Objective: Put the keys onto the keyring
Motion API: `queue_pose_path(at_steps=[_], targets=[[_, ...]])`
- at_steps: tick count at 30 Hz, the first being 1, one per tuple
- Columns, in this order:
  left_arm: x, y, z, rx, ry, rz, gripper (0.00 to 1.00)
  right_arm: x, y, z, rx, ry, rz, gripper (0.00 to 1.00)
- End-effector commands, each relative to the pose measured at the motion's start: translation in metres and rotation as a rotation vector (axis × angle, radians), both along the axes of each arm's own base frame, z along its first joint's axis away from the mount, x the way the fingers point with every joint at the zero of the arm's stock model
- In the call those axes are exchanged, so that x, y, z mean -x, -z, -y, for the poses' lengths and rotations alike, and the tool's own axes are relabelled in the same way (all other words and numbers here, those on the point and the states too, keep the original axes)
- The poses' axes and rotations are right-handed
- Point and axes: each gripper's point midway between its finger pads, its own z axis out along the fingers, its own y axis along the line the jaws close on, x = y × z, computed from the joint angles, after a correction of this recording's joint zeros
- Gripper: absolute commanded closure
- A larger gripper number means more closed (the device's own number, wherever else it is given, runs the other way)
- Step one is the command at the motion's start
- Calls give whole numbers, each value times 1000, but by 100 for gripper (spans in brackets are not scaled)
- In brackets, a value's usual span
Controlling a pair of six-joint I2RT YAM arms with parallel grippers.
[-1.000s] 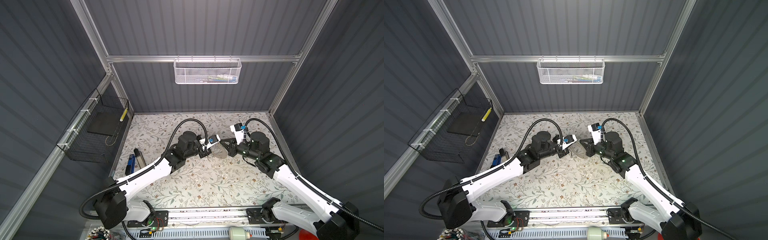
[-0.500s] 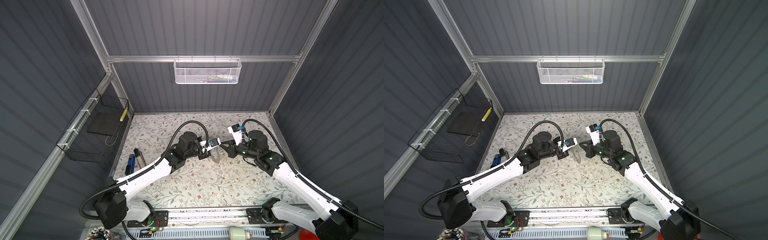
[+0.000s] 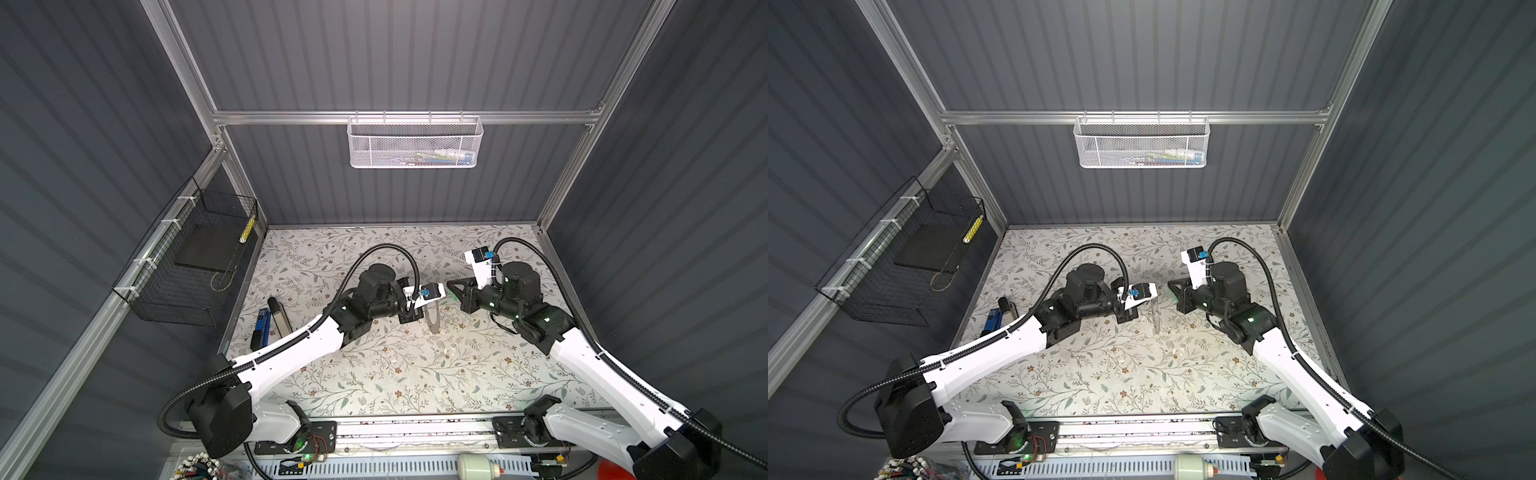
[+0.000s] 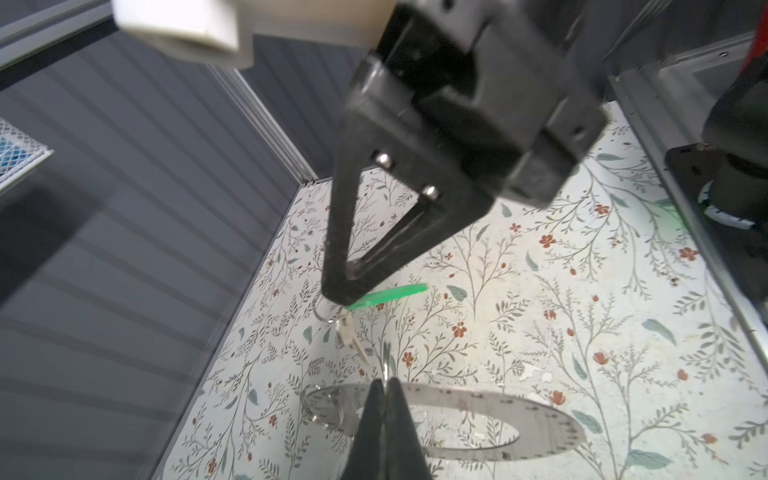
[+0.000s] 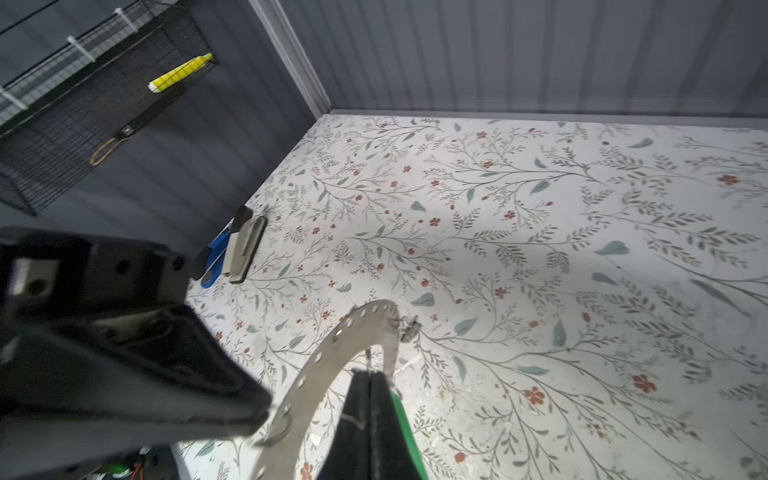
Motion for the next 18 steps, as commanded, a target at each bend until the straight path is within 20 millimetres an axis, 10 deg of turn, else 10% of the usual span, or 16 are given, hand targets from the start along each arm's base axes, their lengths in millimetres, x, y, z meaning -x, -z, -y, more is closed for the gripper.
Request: queue_pose_path(at_steps=[1, 18], targets=[[7, -34, 10, 88, 53, 31, 100, -5, 6, 4, 8, 38, -8, 100], [-8, -37, -3, 104, -65, 72, 100, 34, -16, 0, -48, -131, 212, 100]])
